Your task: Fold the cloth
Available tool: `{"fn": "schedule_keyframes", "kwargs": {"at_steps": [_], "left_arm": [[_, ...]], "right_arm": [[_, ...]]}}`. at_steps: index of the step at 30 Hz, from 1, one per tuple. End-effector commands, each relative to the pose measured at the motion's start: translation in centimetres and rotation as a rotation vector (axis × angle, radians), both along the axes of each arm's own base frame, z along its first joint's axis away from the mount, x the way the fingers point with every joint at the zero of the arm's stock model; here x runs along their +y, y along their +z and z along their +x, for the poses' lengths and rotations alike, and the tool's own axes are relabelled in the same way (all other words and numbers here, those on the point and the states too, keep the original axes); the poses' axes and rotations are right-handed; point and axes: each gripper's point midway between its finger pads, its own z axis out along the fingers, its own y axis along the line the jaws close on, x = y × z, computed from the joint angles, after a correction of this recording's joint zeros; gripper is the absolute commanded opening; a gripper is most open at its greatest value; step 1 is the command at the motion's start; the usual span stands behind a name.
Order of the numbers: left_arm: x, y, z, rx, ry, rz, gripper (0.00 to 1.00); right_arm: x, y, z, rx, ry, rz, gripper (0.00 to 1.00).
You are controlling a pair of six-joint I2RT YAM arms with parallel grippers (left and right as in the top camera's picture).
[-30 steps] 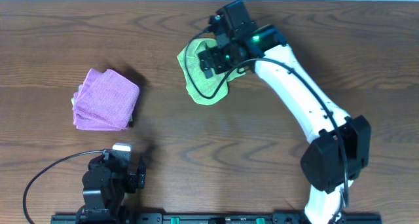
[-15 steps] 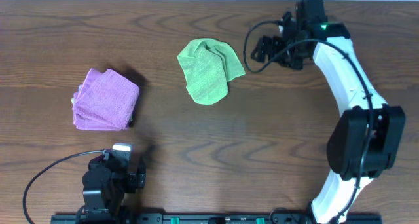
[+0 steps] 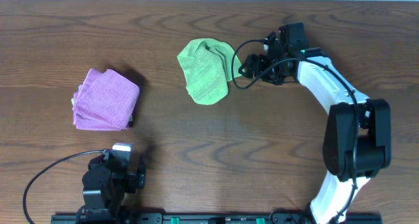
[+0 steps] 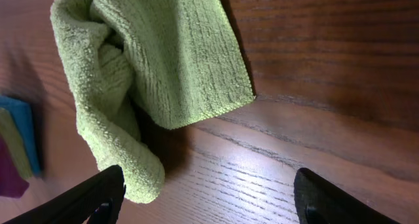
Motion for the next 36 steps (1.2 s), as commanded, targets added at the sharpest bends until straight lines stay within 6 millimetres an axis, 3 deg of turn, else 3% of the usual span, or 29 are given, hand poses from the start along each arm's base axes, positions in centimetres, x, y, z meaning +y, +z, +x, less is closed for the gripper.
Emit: {"fn": "schedule_keyframes", "kwargs": {"at_steps": [1, 10, 25, 28, 31, 33, 36], "left_arm": [[0.0, -1.4, -0.6, 0.048, -0.011, 0.017, 0.95], [0.0, -1.4, -0.6, 0.048, -0.011, 0.017, 0.95], [-0.4, -0.9, -0.2, 0.021, -0.022, -0.008, 0.95], [-1.6, -0.2, 0.3, -0.012, -0.078, -0.055, 0.95], [-4.0, 0.7, 0.5, -0.048, -0.188, -0.136, 0.95], [-6.7, 1.7, 0.1, -0.074, -0.324, -0.231, 0.95], [-8.3, 2.8, -0.1, -0.109, -0.415, -0.287, 0.95]], "right_arm": [[0.7, -1.3, -0.3, 0.035, -0.008, 0.018, 0.82], [2.2, -3.9, 0.2, 0.072, -0.036, 0.038, 0.79], [2.8, -5.2, 1.6, 0.036, -0.063, 0.041, 0.74], [2.9, -6.4, 1.6, 0.056, -0.072, 0.042, 0.73], [2.9, -7.4, 1.5, 0.083, -0.088, 0.047, 0.72], [2.9, -8.0, 1.4, 0.091, -0.088, 0.044, 0.71], [2.7, -8.1, 1.5, 0.086, -0.095, 0.032, 0.67]]}}
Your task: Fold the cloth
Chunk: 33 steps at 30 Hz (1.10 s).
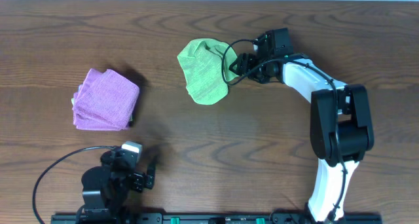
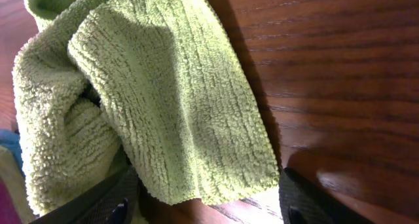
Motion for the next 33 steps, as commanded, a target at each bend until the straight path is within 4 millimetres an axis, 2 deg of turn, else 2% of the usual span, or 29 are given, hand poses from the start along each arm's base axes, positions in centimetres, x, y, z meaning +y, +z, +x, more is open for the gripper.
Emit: {"fn": "schedule_keyframes", "kwargs": {"at_steps": [1, 4, 10, 12, 16, 18, 21, 22, 25, 28, 33], "left_arm": [[-3.0, 1.3, -0.7, -0.038, -0.163, -0.098, 0.95], [-3.0, 2.6, 0.1, -0.091, -0.147, -0.125, 0.95], [-2.9, 6.8, 1.8, -0.2, -0.067, -0.298, 0.95], [-3.1, 7.9, 2.0, -0.216, -0.061, -0.361, 0.95], [-4.7, 10.5, 1.4, -0.21, -0.117, -0.552, 0.95], [-4.9, 11.1, 1.3, -0.194, -0.113, -0.618, 0.95], [-4.7, 11.9, 1.5, -0.185, -0.079, -0.696, 0.95], [-4.5, 12.3, 1.7, -0.192, -0.062, -0.722, 0.95], [-3.5, 12.6, 2.3, -0.165, 0.035, -0.825, 0.95], [-2.9, 11.8, 2.7, -0.115, 0.108, -0.873, 0.95], [-1.9, 9.6, 3.5, -0.002, 0.253, -0.952, 0.95]], "right_arm": [[-0.4, -3.9, -1.4, 0.093, -0.025, -0.05, 0.66], [-0.5, -3.9, -1.4, 0.097, -0.025, -0.053, 0.63], [-1.0, -4.5, -1.3, 0.095, -0.04, -0.081, 0.46], [-1.0, -5.2, -1.5, 0.11, -0.039, -0.084, 0.38], [-1.0, -6.2, -1.7, 0.128, -0.038, -0.085, 0.29], [-1.0, -6.5, -1.7, 0.13, -0.037, -0.086, 0.21], [-1.0, -6.6, -1.7, 0.13, -0.037, -0.087, 0.02], [-1.0, -6.6, -1.8, 0.13, -0.034, -0.088, 0.01], [-1.7, -6.4, -2.3, 0.149, -0.027, -0.1, 0.01], [-2.8, -5.6, -3.0, 0.167, -0.013, -0.131, 0.01], [-4.8, -2.4, -3.5, 0.152, -0.026, -0.197, 0.01]]}}
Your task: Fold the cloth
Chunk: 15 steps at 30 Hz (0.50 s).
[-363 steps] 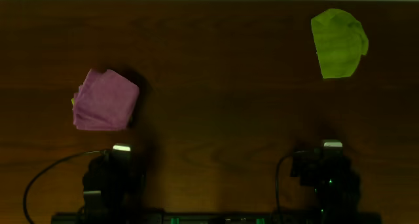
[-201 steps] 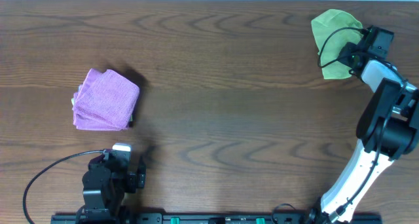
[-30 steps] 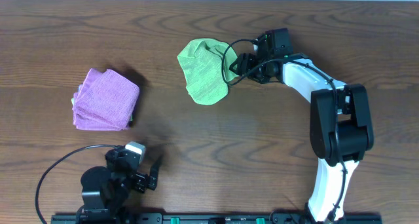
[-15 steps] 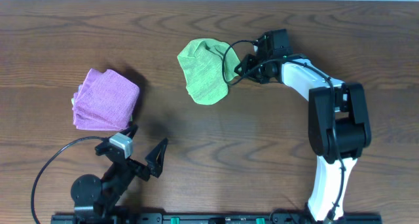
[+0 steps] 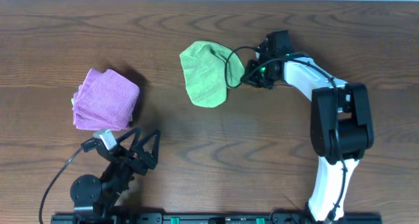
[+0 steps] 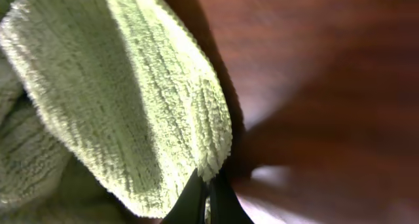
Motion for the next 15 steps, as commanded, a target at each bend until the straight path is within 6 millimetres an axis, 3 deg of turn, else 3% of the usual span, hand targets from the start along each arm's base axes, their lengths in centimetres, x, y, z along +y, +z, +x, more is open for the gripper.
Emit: {"fn": "schedule_keyframes", "kwargs": {"at_steps": [1, 6, 11, 15], "left_arm": [[0.8, -1.1, 0.7, 0.099, 0.068, -0.091, 0.96], [1.1, -4.1, 1.4, 0.276, 0.109, -0.149, 0.96], [0.8, -7.7, 1.6, 0.469, 0.109, -0.177, 0.95], [0.0, -9.3, 1.6, 0.557, 0.066, -0.188, 0.95]], "right_arm": [[-2.7, 0.1, -0.7, -0.012, -0.007, -0.124, 0.01], [-3.1, 3.6, -1.5, -0.032, -0.015, -0.146, 0.01], [-5.8, 5.3, -2.8, -0.023, -0.056, -0.292, 0.01], [-7.7, 5.6, -3.3, -0.013, -0.084, -0.381, 0.01]]}}
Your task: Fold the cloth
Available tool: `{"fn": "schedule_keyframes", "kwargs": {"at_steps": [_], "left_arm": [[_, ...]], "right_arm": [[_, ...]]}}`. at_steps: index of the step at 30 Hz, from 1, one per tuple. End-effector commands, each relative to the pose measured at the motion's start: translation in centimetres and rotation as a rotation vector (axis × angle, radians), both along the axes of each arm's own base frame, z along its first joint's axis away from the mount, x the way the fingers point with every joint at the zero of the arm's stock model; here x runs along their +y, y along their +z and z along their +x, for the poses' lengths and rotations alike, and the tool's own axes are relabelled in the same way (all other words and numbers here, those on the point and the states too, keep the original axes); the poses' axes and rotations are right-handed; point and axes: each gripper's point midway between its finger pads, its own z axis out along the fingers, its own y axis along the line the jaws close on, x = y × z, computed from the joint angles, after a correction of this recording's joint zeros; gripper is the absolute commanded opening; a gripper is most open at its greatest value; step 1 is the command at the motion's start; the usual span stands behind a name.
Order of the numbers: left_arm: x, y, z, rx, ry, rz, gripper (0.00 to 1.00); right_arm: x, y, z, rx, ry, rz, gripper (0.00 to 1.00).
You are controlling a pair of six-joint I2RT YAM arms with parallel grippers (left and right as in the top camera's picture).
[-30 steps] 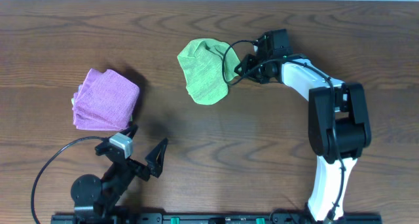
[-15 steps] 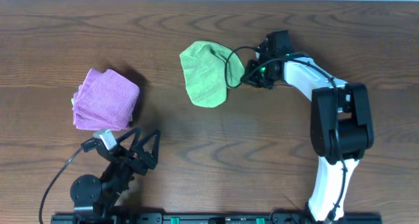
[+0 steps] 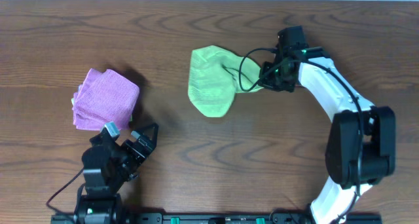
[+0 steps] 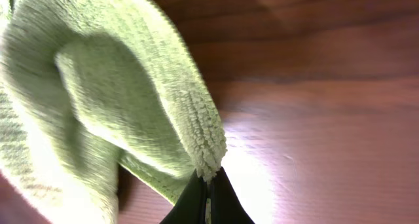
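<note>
A crumpled light-green cloth (image 3: 211, 83) lies on the wooden table right of centre. My right gripper (image 3: 256, 80) is at its right side, shut on a corner of it. In the right wrist view the cloth (image 4: 124, 99) hangs away from the shut gripper (image 4: 208, 188); a thick folded edge is pinched between the black fingertips and lifted above the wood. My left gripper (image 3: 145, 137) is near the front left of the table, far from the green cloth, with its fingers apart and nothing between them.
A folded pink cloth (image 3: 105, 99) lies at the left, just behind the left arm. Further coloured cloths seem to lie under it. A black cable (image 3: 245, 70) loops beside the right wrist. The table's far edge (image 3: 209, 0) runs along the top.
My right gripper, still shut on the green cloth's corner, has moved right and a little toward the front. The cloth has shifted right with it. The left arm has turned slightly.
My right gripper stood open to the right of the green cloth, then open around its right edge. It was then shut on that edge, and now holds it lifted and further right. Meanwhile the left arm came up from its folded pose at the front left.
</note>
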Motion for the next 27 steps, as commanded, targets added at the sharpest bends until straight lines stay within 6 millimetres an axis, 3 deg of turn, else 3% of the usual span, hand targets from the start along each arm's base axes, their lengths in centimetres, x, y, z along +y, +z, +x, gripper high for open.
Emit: {"fn": "schedule_keyframes", "kwargs": {"at_steps": [1, 10, 21, 23, 27], "left_arm": [[-1.2, -0.5, 0.0, 0.041, -0.056, -0.049, 0.95], [-2.3, 2.5, 2.0, -0.095, -0.116, -0.106, 0.95], [-2.8, 2.8, 1.7, -0.011, -0.076, -0.251, 0.98], [-2.9, 3.1, 1.7, -0.016, -0.089, -0.256, 0.96], [-3.3, 3.1, 1.4, -0.004, -0.11, -0.266, 0.96]], "right_arm": [[-2.5, 0.1, -0.1, -0.01, -0.029, -0.12, 0.01], [-5.9, -0.1, -0.1, 0.0, -0.117, -0.241, 0.01], [-7.1, 0.3, -0.7, 0.02, -0.168, -0.248, 0.01], [-7.3, 1.3, 0.1, -0.023, -0.177, -0.254, 0.01], [-7.7, 4.4, 3.4, -0.187, -0.18, -0.272, 0.01]]}}
